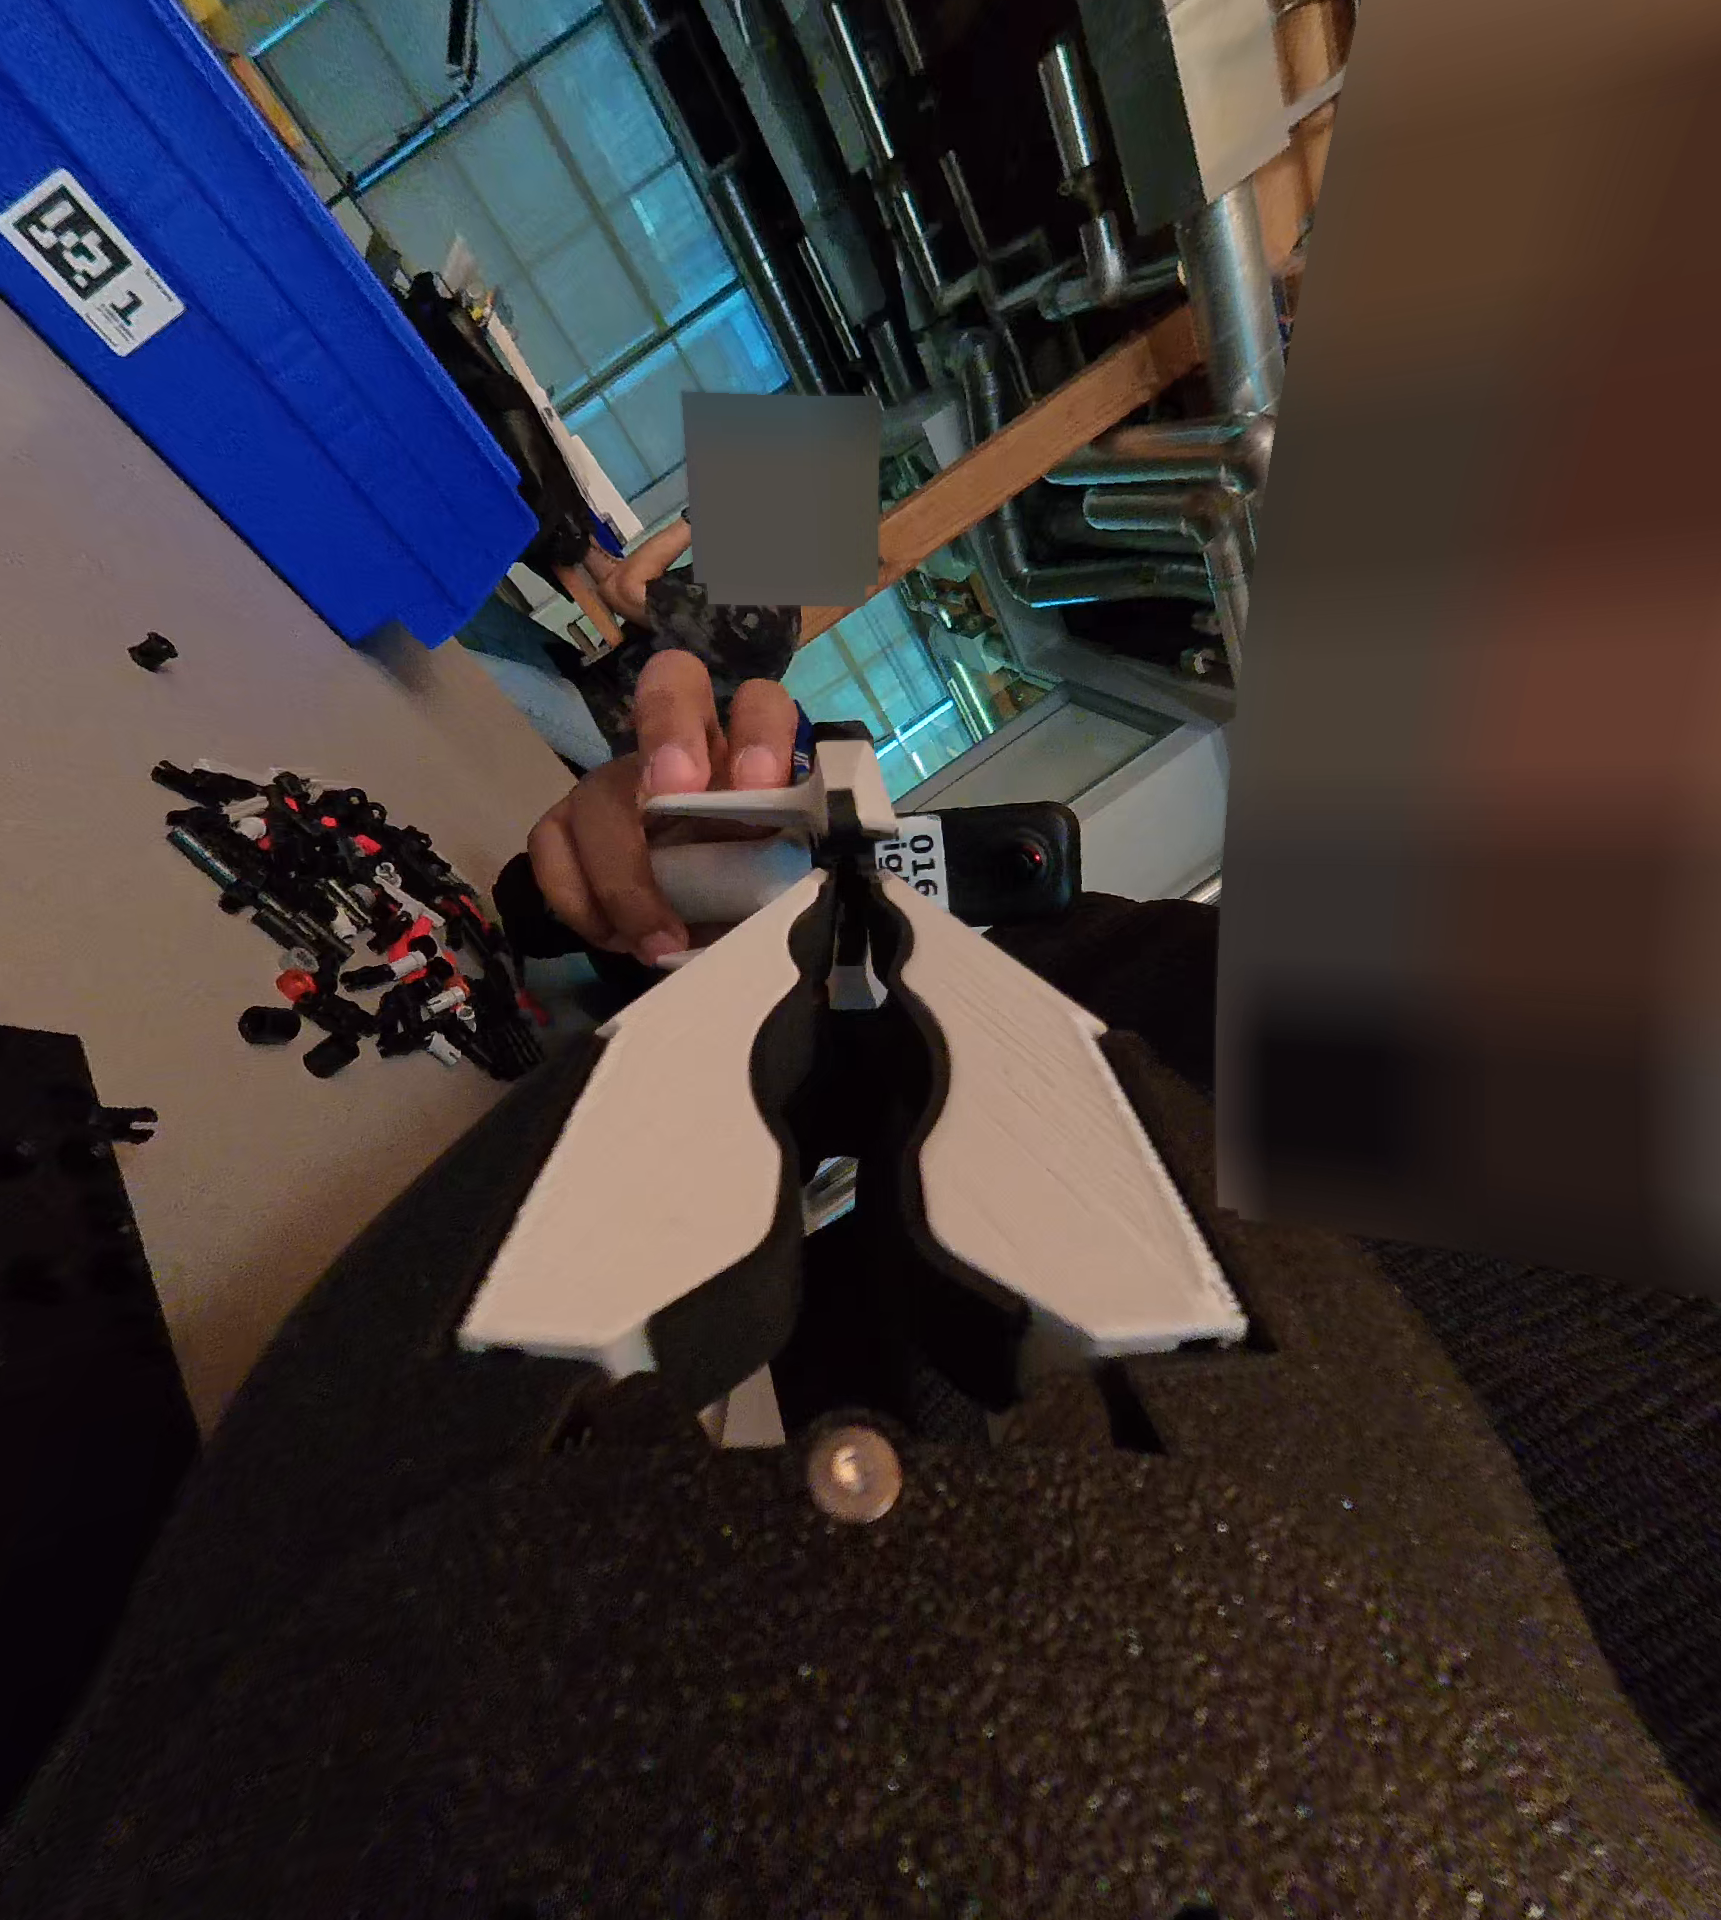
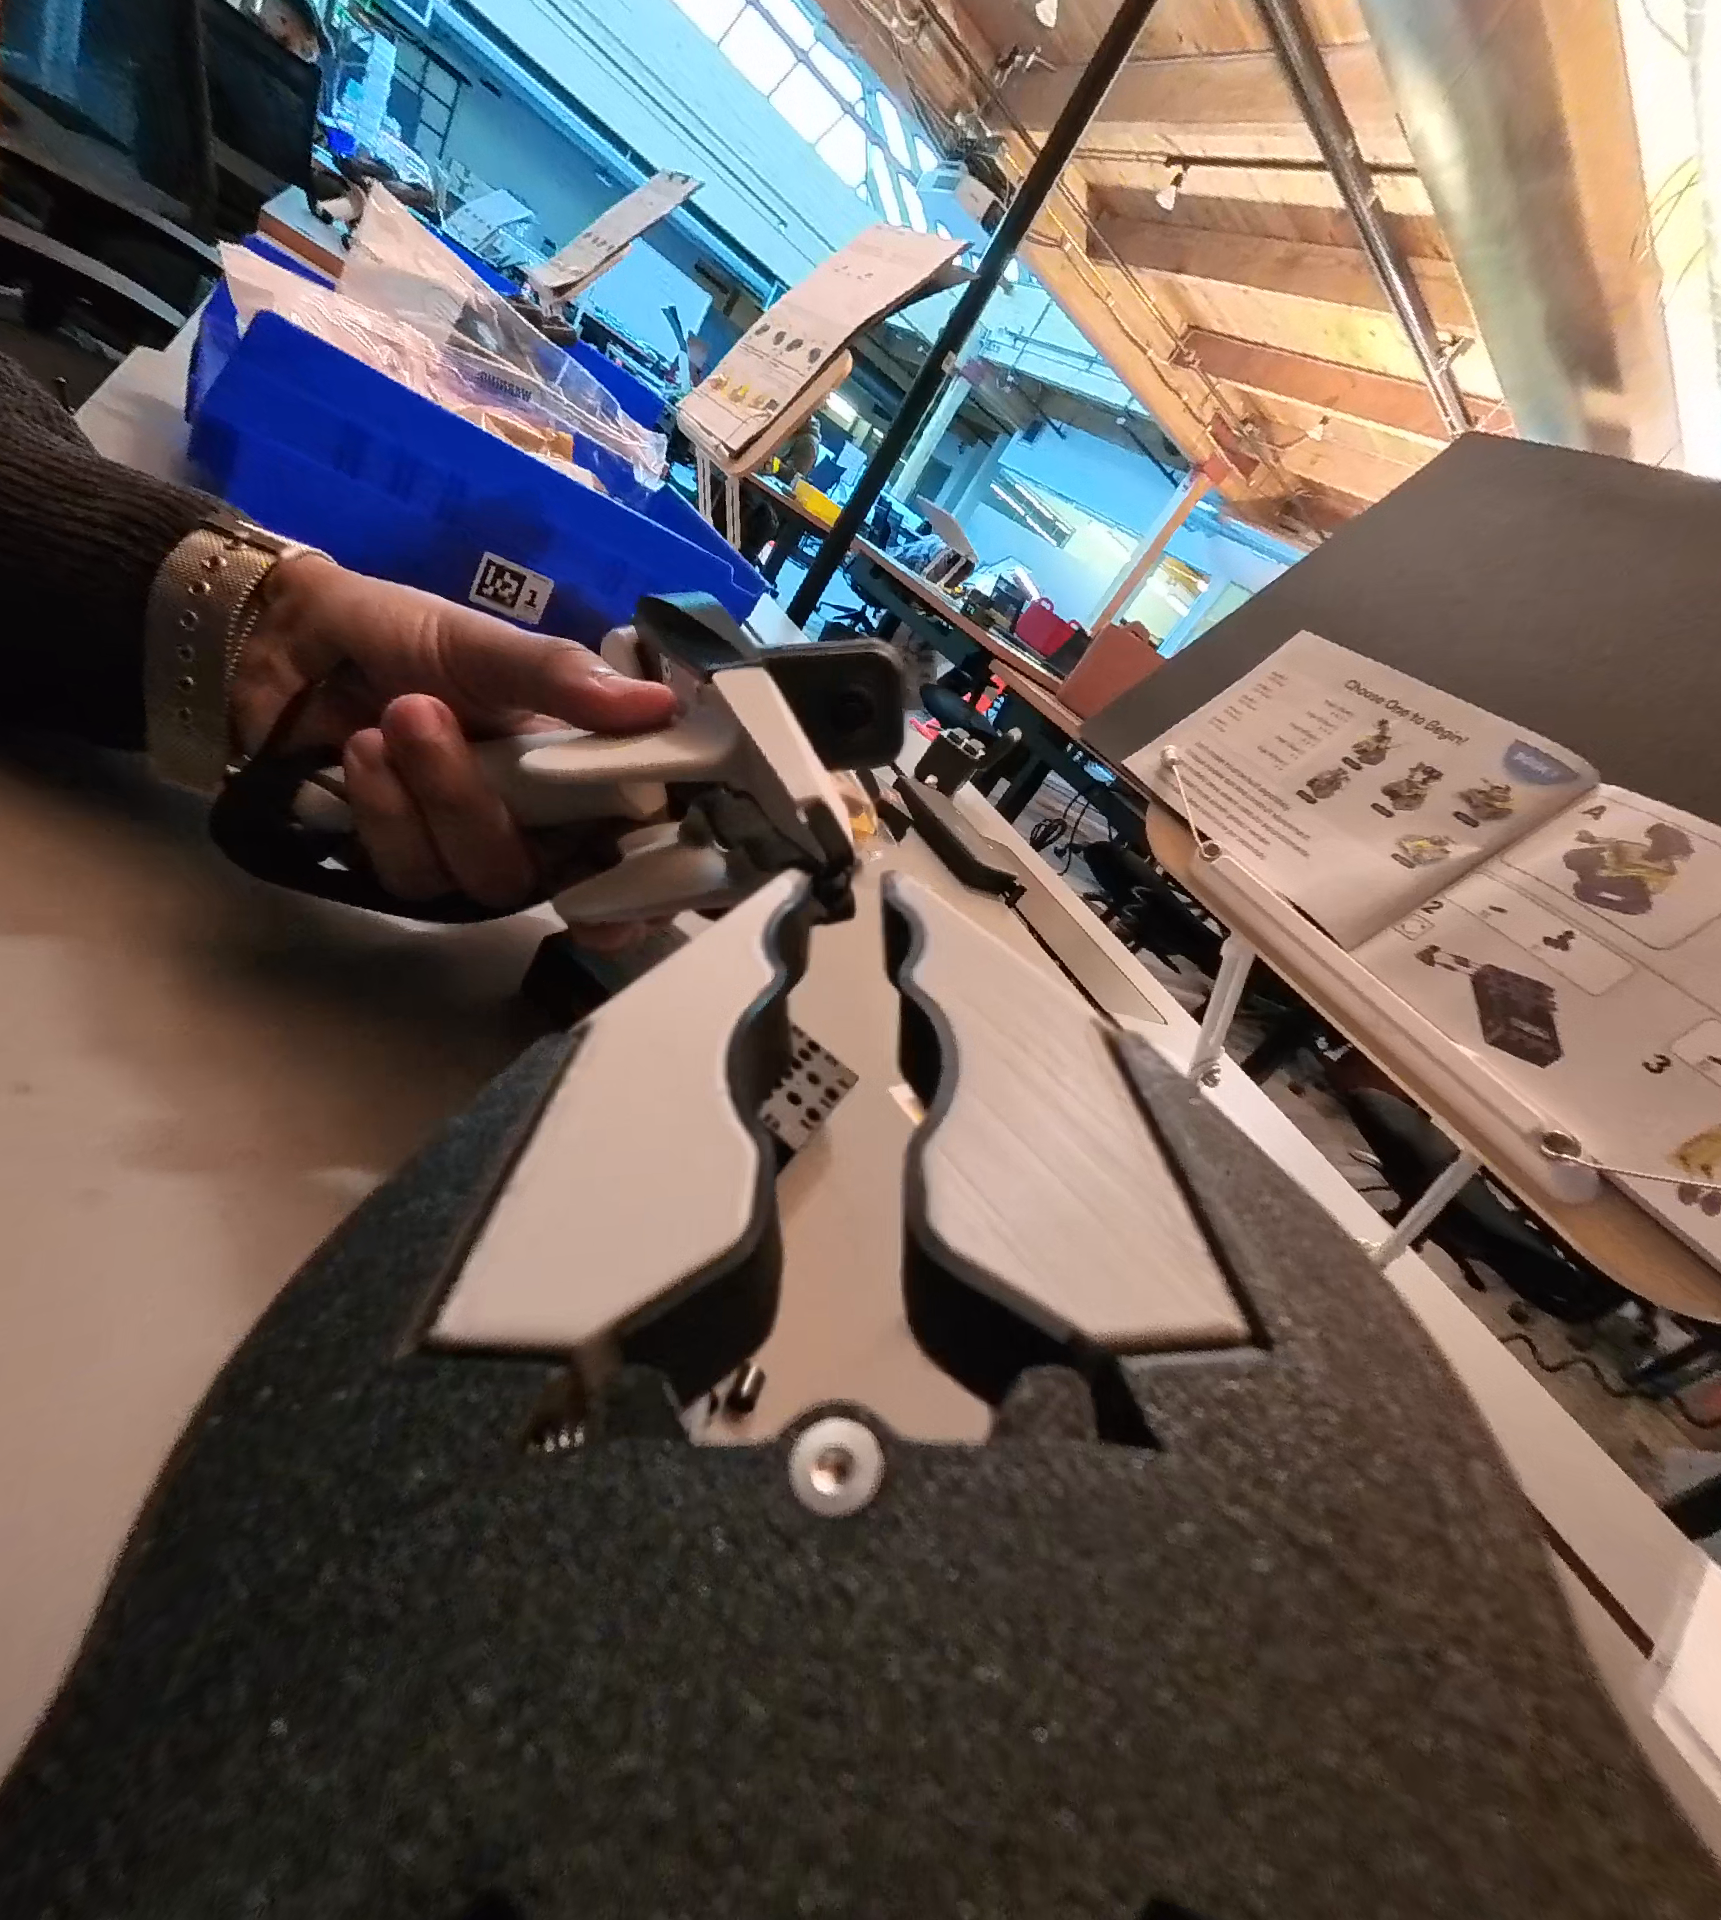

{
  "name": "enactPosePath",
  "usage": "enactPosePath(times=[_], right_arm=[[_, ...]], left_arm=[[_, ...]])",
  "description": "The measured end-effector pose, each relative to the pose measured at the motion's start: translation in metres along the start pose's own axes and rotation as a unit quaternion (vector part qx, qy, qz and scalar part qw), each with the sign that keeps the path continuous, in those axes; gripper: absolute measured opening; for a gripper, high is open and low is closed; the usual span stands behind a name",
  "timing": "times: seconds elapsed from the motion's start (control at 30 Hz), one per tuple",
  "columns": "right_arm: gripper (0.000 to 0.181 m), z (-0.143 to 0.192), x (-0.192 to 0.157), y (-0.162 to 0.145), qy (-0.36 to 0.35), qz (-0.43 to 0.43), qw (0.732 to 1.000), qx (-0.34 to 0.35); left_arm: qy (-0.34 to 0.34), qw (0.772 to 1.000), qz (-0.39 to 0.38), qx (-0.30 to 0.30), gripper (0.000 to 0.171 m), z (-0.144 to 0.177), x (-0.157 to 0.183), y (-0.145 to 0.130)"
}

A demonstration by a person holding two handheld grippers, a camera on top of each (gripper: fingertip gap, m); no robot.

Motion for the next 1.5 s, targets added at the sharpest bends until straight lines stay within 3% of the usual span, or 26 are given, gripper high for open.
enactPosePath(times=[0.07, 0.23, 0.47, 0.7, 0.87, 1.0, 1.3, 1.5], right_arm=[[0.0, 0.001, 0.003, 0.001, -0.007, 0.0, 1.0, 0.007], [0.0, 0.002, 0.008, 0.0, -0.003, -0.017, 1.0, 0.003], [0.022, 0.005, 0.003, -0.007, 0.069, -0.044, 0.996, -0.028], [0.022, 0.005, -0.005, -0.008, 0.086, -0.034, 0.995, -0.026], [0.017, 0.005, -0.008, -0.009, 0.09, -0.021, 0.995, -0.025], [0.008, 0.006, -0.009, -0.008, 0.092, -0.009, 0.996, -0.017], [0.005, 0.007, -0.009, -0.008, 0.1, -0.005, 0.995, -0.016], [0.005, 0.004, 0.0, -0.004, 0.124, -0.046, 0.991, -0.029]], left_arm=[[-0.003, 1.0, 0.001, 0.005, 0.005, 0.002, 0.001, 0.001], [0.004, 1.0, -0.005, -0.008, 0.004, 0.0, 0.001, 0.0], [0.019, 1.0, -0.006, -0.022, 0.004, 0.005, 0.002, 0.001], [0.059, 0.996, -0.012, -0.065, 0.004, 0.007, 0.0, -0.003], [0.065, 0.993, -0.003, -0.095, 0.004, 0.003, -0.003, -0.009], [0.06, 0.994, 0.001, -0.094, 0.004, 0.003, -0.003, -0.009], [0.049, 0.994, 0.005, -0.097, 0.004, 0.002, -0.001, -0.01], [0.039, 0.995, -0.027, -0.093, 0.01, -0.001, 0.005, -0.007]])
Point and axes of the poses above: each gripper's, where its closed fingertips meet, z back along the fingers, y out of its top, x = y × z across the jaws, the point moved 8 cm from there along z, back along the fingers, and after that the axes turned 13 degrees about -y, right-handed, at the moved point
